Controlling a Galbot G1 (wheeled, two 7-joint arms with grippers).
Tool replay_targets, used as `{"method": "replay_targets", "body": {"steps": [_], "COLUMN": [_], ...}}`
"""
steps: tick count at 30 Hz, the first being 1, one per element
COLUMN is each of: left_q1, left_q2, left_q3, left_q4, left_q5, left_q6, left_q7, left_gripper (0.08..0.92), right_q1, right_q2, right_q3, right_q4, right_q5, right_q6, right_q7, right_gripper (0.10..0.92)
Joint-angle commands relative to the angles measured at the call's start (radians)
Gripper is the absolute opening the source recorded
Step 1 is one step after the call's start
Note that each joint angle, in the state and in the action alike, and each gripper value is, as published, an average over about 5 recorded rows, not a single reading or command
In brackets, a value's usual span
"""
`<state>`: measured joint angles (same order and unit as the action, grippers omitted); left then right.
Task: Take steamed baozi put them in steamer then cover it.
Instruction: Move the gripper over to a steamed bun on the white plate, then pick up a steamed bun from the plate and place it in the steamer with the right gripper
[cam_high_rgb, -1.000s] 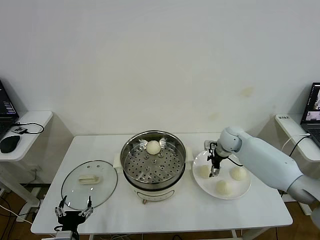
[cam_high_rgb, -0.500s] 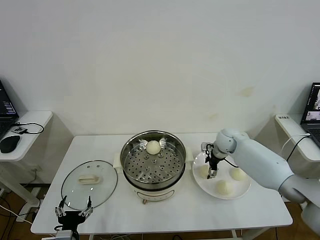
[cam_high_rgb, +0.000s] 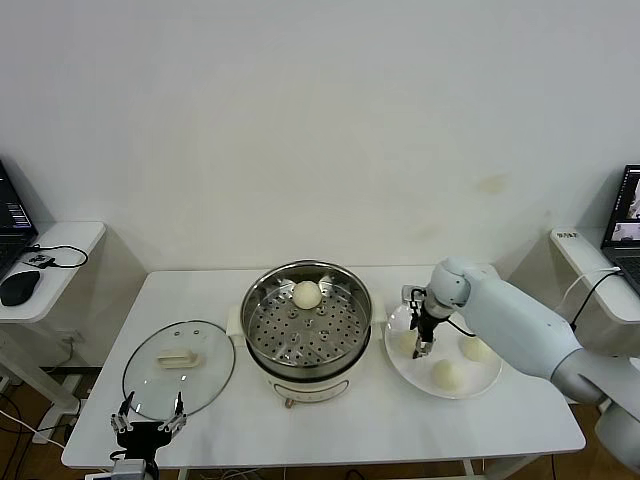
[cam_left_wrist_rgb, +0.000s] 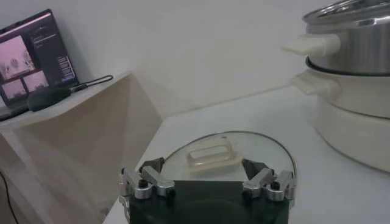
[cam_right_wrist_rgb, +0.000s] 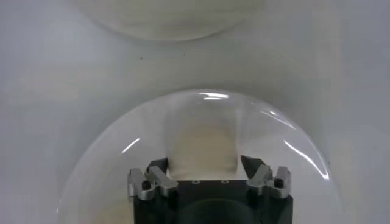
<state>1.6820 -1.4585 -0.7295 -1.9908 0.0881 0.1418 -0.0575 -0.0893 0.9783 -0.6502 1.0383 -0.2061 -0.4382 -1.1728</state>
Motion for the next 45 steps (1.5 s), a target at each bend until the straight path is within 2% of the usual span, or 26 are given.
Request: {"method": "replay_targets", "body": {"steps": [1, 10, 20, 29, 45], "left_q1": [0.0, -0.004, -0.004, 0.0, 0.017], "left_q2": [0.0, 0.005, 0.007, 0.011, 0.01], "left_q3": [0.0, 0.002, -0.001, -0.013, -0.02], "left_q4": [0.001, 0.0, -0.019, -0.038, -0.092], "left_q5": [0.0, -0.003, -0.005, -0.001, 0.013], "left_q6": [0.0, 0.001, 0.003, 0.005, 0.007], "left_q7": [0.0, -0.002, -0.004, -0.009, -0.018], "left_gripper": [0.823, 0.823, 0.823, 0.823, 0.823], "right_q1": [0.007, 0.099, 0.455, 0.696, 0.68], "right_q2": [-0.006, -0.065, -0.095, 0.034, 0.303], "right_q3": [0.009, 0.006, -0.155, -0.269, -0.4], "right_q4": [-0.001, 0.104, 0.251, 0.266, 0.236], "right_q5": [0.003, 0.06, 0.276, 0.48, 0.551], "right_q6": [-0.003, -0.039, -0.086, -0.146, -0.202], "right_q7": [-0.022, -0.054, -0.109, -0.153, -0.153], "right_gripper": [0.683, 0.655, 0.653, 0.653, 0.653]}}
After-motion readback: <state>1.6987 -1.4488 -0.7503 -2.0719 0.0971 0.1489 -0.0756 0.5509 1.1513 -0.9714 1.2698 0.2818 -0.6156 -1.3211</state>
